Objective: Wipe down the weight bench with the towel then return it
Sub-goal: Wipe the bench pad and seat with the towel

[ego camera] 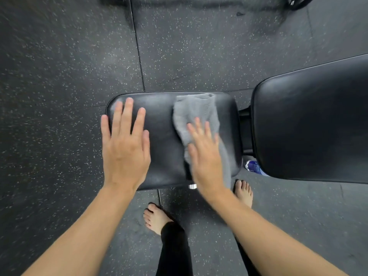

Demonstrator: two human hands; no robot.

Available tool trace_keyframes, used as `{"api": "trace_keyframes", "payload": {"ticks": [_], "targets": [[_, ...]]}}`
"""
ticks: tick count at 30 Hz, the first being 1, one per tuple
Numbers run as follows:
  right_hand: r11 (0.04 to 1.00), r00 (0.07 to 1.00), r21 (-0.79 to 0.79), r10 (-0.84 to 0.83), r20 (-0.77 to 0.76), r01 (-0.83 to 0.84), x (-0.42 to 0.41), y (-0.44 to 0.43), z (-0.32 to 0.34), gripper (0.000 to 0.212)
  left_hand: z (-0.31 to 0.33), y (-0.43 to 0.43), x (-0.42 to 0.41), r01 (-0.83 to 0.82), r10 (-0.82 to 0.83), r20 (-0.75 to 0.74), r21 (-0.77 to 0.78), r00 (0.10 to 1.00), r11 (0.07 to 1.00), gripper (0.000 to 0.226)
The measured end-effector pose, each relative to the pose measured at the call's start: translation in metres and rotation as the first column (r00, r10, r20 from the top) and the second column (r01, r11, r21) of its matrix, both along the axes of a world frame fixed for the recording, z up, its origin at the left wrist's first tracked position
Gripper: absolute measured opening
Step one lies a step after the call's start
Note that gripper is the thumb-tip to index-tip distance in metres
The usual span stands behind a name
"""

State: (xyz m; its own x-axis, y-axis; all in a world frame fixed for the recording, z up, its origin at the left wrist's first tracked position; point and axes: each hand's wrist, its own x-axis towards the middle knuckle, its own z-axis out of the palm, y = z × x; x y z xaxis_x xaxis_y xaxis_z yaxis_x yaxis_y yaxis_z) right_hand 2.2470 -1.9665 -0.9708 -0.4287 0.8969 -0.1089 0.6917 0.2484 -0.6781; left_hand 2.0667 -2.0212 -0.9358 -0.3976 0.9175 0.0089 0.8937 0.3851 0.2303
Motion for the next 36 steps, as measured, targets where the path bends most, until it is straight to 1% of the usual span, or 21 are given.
{"api": "trace_keyframes", "payload": {"ticks": [3,5,7,9,11,13,15,18,20,22,24,26,27,28,29,30,31,32,33,34,36], "targets": [[0.982,0.985,0.079,0.172,-0.006,-0.171,-0.070,-0.045,0.014,0.049,0.009,-0.007,-0.014,-0.168,0.148,0.186,0.097,0.971,0.981,0.046],[0.960,0.975,0.169,0.218,0.044,-0.222,-0.110,-0.058,0.021,0.050,0.016,-0.015,-0.027,-0.246,0.200,0.266,0.150,0.943,0.958,0.048],[0.934,0.962,0.234,0.250,0.113,-0.270,-0.123,-0.047,0.026,0.048,0.022,-0.020,-0.041,-0.251,0.194,0.294,0.170,0.936,0.953,0.050],[0.916,0.944,0.241,0.288,0.164,-0.321,-0.118,-0.022,0.027,0.048,0.025,-0.024,-0.047,-0.224,0.170,0.302,0.152,0.938,0.963,0.051],[0.940,0.942,0.176,0.250,0.225,-0.292,-0.112,0.015,0.025,0.049,0.027,-0.024,-0.044,-0.197,0.151,0.315,0.120,0.937,0.973,0.049],[0.984,0.948,0.086,0.125,0.294,-0.157,-0.110,0.062,0.022,0.039,0.023,-0.021,-0.037,-0.177,0.133,0.355,0.094,0.925,0.980,0.049],[0.997,0.926,0.057,0.032,0.376,-0.058,-0.109,0.096,0.025,0.030,0.018,-0.017,-0.029,-0.188,0.134,0.426,0.086,0.895,0.978,0.051],[0.994,0.928,0.068,0.054,0.369,-0.085,-0.116,0.098,0.025,0.028,0.015,-0.013,-0.022,-0.276,0.177,0.513,0.123,0.840,0.953,0.051],[0.978,0.927,0.095,0.140,0.348,-0.183,-0.132,0.084,0.028,0.027,0.019,-0.011,-0.022,-0.344,0.211,0.559,0.143,0.802,0.928,0.051],[0.925,0.894,0.154,0.276,0.353,-0.347,-0.158,0.070,0.031,0.029,0.023,-0.009,-0.025,-0.390,0.224,0.568,0.188,0.792,0.901,0.050],[0.842,0.835,0.193,0.417,0.359,-0.504,-0.180,0.061,0.035,0.033,0.022,-0.007,-0.031,-0.422,0.238,0.544,0.241,0.804,0.874,0.046],[0.742,0.746,0.188,0.553,0.371,-0.644,-0.184,0.062,0.035,0.036,0.021,-0.002,-0.035,-0.432,0.256,0.516,0.256,0.817,0.865,0.043],[0.738,0.739,0.169,0.573,0.355,-0.653,-0.178,0.068,0.035,0.037,0.020,0.000,-0.036,-0.422,0.262,0.488,0.253,0.833,0.871,0.043],[0.784,0.778,0.146,0.537,0.327,-0.603,-0.167,0.080,0.034,0.038,0.019,0.003,-0.036,-0.402,0.260,0.456,0.247,0.851,0.882,0.044],[0.859,0.838,0.114,0.446,0.315,-0.500,-0.152,0.094,0.031,0.039,0.019,0.005,-0.035,-0.378,0.252,0.430,0.237,0.867,0.895,0.044],[0.919,0.880,0.090,0.333,0.339,-0.383,-0.131,0.108,0.027,0.040,0.018,0.008,-0.034,-0.355,0.241,0.416,0.221,0.877,0.908,0.045],[0.952,0.894,0.087,0.241,0.378,-0.293,-0.107,0.120,0.021,0.041,0.017,0.011,-0.033,-0.332,0.228,0.413,0.201,0.882,0.922,0.045],[0.967,0.900,0.095,0.179,0.398,-0.234,-0.080,0.128,0.015,0.040,0.016,0.014,-0.031,-0.306,0.210,0.417,0.178,0.884,0.935,0.045],[0.975,0.916,0.096,0.149,0.373,-0.198,-0.055,0.130,0.011,0.036,0.014,0.017,-0.028,-0.279,0.191,0.424,0.156,0.885,0.948,0.045],[0.983,0.936,0.082,0.130,0.327,-0.165,-0.037,0.128,0.008,0.032,0.013,0.019,-0.026,-0.256,0.176,0.425,0.138,0.888,0.957,0.045],[0.997,0.966,0.042,0.053,0.253,-0.065,-0.017,0.115,0.003,0.036,0.010,0.021,-0.024,-0.246,0.178,0.409,0.119,0.895,0.962,0.043]]}}
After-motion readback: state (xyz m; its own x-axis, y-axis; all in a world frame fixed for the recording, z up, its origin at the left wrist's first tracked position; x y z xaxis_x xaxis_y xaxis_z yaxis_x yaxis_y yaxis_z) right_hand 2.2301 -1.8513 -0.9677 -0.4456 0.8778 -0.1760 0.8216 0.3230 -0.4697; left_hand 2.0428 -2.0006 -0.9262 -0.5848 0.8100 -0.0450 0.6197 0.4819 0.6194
